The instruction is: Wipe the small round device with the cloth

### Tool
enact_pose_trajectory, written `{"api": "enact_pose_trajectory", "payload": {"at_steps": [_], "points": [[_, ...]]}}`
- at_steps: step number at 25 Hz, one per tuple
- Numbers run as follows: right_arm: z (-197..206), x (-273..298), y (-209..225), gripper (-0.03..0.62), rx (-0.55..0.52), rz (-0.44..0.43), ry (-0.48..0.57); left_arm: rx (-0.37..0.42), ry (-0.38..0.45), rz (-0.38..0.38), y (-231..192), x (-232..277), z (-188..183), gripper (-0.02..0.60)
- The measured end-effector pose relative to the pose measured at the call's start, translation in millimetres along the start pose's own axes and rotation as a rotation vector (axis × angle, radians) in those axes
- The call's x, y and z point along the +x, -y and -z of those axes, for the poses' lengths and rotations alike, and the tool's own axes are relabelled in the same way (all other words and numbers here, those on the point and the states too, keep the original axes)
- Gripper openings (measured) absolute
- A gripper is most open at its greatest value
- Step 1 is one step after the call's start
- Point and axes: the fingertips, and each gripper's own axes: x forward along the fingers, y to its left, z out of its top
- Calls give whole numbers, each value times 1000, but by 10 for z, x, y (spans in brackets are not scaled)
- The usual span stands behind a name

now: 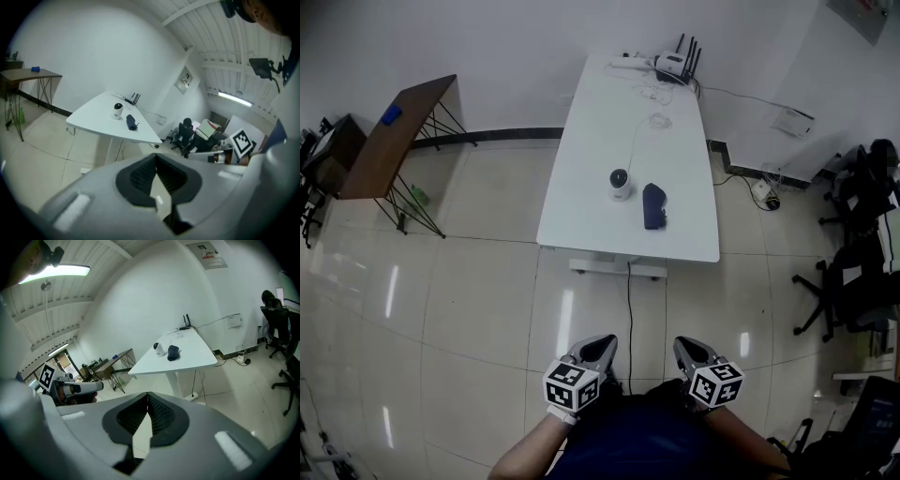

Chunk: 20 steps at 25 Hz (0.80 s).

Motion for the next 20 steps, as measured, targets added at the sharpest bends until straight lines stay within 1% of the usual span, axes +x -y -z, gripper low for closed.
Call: {"api": "enact_pose_trajectory", "payload": {"at_steps": [4,9,13,20], "points": [[-153,183,-34,12,-10,6,-3,-4,7,-9,-211,52,-153,3],[-285,435,3,12,-11,-17,-8,7,1,-21,-339,205,-312,3],[-436,691,157,12,-42,-58,-12,12,13,-61,-429,415,-458,3],[-967,1067,420,12,-77,-153,-18,6,32,-126,-448,855,-805,3]]}}
